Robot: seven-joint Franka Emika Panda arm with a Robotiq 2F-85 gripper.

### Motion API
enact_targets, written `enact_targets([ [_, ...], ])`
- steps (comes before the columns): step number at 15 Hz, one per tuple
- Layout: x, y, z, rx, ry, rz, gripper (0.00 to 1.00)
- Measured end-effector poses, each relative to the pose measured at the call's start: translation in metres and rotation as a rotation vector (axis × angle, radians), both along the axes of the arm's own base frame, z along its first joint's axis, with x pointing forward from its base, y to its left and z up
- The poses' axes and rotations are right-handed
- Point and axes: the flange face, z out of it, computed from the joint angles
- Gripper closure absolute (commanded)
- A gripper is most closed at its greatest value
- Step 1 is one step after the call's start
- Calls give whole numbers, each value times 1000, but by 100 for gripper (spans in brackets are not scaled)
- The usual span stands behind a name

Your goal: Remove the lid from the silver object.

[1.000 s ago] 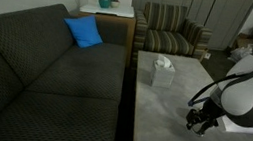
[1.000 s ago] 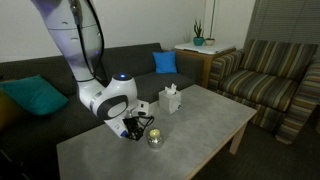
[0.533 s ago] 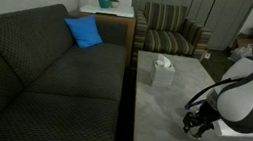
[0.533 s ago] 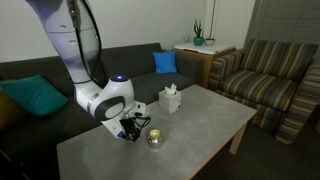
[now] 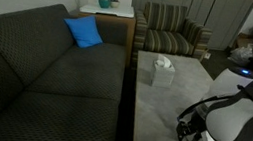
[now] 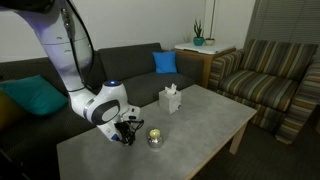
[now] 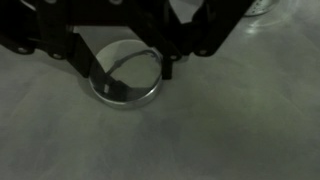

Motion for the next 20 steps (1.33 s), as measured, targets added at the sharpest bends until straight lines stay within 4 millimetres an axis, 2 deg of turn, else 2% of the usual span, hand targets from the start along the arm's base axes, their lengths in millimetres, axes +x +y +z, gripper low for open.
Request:
enact_targets([
  [14,21,-5,0,27,69,-147,56],
  [15,21,-7,0,34,71,-162,48],
  [16,22,-8,0,43,73,-177,8],
  [17,22,-9,0,50,75,-190,7],
  [18,22,-10,0,56,77,-202,2],
  [20,24,-8,-2,72,74,-224,0],
])
